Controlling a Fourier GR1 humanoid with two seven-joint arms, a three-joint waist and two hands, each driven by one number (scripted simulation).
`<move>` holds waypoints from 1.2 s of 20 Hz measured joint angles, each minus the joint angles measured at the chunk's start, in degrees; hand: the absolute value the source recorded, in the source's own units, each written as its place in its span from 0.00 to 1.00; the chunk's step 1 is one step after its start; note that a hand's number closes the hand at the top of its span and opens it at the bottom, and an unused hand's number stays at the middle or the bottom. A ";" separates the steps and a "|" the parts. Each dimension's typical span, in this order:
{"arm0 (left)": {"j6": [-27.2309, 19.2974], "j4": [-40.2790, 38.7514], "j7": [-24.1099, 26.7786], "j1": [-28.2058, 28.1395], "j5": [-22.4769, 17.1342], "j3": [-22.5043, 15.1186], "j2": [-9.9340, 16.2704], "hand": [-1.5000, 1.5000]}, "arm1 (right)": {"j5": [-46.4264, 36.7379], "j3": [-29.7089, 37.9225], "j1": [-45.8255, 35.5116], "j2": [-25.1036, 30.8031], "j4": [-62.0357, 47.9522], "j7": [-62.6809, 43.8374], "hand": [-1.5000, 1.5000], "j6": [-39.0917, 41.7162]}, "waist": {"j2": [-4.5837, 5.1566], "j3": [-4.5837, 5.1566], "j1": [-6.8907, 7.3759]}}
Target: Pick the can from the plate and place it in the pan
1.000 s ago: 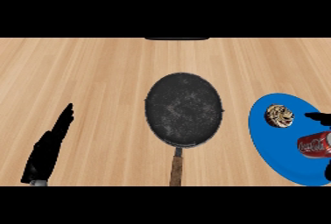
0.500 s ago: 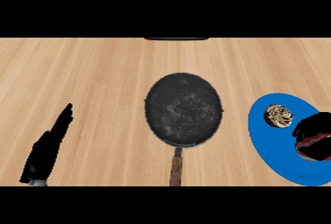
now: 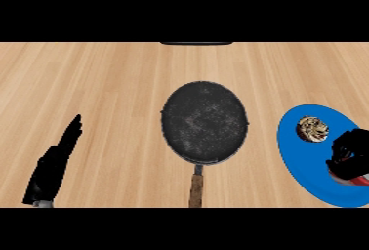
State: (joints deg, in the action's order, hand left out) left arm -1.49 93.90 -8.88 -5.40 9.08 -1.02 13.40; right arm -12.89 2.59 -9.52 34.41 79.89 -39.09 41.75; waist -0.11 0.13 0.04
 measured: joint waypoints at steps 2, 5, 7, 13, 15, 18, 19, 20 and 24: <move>-0.37 -0.41 0.00 0.32 0.61 -0.18 -0.46 0.50 | -2.78 -1.20 1.58 0.01 3.34 1.60 1.00 -1.57 | -0.01 -0.05 -0.15; 0.17 -0.11 0.16 0.08 0.11 0.16 -0.41 0.50 | -9.73 -4.55 4.03 -0.01 7.33 5.13 1.00 -6.66 | -0.04 -0.09 -0.20; -0.12 -0.46 0.43 -0.16 0.66 -0.13 -0.68 0.50 | -14.12 -5.64 4.04 0.75 9.90 6.34 1.00 -10.44 | -0.05 -0.12 -0.25; -0.30 0.20 -0.46 0.11 0.89 -0.30 -1.07 0.50 | -22.84 -4.55 2.84 2.38 18.52 13.40 1.00 -23.55 | -0.21 -0.19 -0.57; -0.28 -0.06 0.05 -0.50 0.86 -0.06 -0.97 0.50 | -24.39 -4.07 1.91 2.20 21.91 15.77 1.00 -27.31 | -0.25 -0.17 -0.53; 0.29 -0.43 0.34 0.01 0.75 0.06 -0.75 0.50 | -27.67 -5.53 -1.20 0.57 23.31 17.79 1.00 -31.44 | -0.05 -0.14 0.07; 0.21 -0.56 0.21 0.24 0.83 0.02 -0.95 0.50 | -28.29 -6.14 -2.36 -0.24 24.08 17.69 1.00 -31.94 | -0.01 -0.14 0.15; 0.57 -0.21 0.12 0.08 0.66 0.19 -0.73 0.50 | -28.74 -6.58 -3.65 -1.04 24.33 17.81 1.00 -32.41 | 0.01 -0.13 0.27; 1.03 -1.91 0.11 2.01 0.69 0.89 -0.75 0.50 | -29.14 -7.86 -9.21 -5.26 22.78 18.05 1.00 -33.28 | 0.11 -0.11 0.40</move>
State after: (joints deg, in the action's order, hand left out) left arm -0.46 91.99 -8.78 -3.39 9.77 -0.13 12.64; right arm -42.03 -5.27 -18.73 29.15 102.68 -21.04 8.47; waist 0.00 0.02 0.44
